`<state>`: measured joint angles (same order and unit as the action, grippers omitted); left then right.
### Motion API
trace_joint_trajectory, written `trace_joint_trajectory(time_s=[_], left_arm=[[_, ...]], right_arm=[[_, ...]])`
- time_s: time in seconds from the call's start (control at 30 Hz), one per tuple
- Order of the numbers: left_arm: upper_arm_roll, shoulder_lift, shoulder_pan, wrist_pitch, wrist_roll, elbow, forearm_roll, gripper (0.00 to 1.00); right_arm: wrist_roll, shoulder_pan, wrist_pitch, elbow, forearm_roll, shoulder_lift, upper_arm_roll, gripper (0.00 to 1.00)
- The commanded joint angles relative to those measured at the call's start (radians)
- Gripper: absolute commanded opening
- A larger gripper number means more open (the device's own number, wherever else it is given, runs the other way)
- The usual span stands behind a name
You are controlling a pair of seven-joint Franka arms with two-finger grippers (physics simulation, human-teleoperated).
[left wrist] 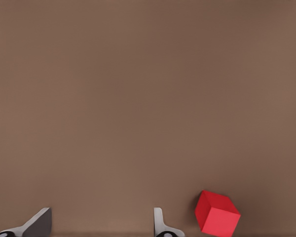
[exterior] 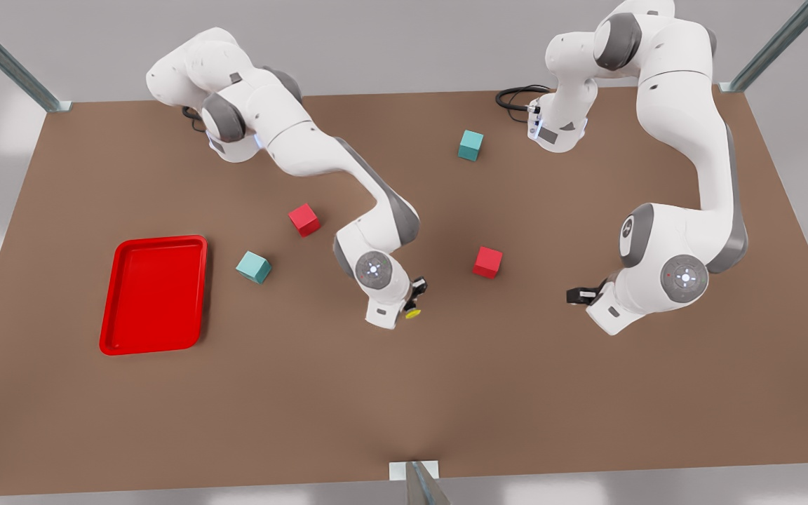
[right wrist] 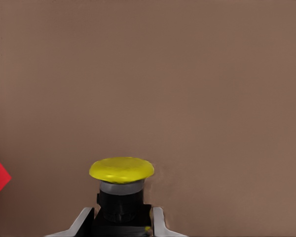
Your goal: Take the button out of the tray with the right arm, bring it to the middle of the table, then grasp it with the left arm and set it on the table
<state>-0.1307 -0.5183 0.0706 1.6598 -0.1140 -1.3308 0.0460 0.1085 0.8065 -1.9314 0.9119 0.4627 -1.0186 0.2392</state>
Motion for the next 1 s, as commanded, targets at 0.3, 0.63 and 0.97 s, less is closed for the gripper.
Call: trace_joint_trajectory(time_s=[0.3, 0.63, 0.97], left_arm=[[0.002, 0.004, 0.002, -0.003, -0.012, 0.01, 0.002, 1.0], [-0.125, 0.02, 0.034, -0.003, -0.385, 0.027, -0.005, 1.0], [-0.187, -0.085, 0.4, 0.029, 0.241, 0.074, 0.477, 1.0]], right_arm=[[0.281, -0.262, -0.008, 0.237, -0.097, 0.258, -0.196, 1.0], [-0.285, -0.995, 0.049, 0.915, -0.492, 0.928, -0.331, 1.0], [-0.225, -0.917, 0.364, 0.542, -0.467, 0.845, -0.245, 1.0]])
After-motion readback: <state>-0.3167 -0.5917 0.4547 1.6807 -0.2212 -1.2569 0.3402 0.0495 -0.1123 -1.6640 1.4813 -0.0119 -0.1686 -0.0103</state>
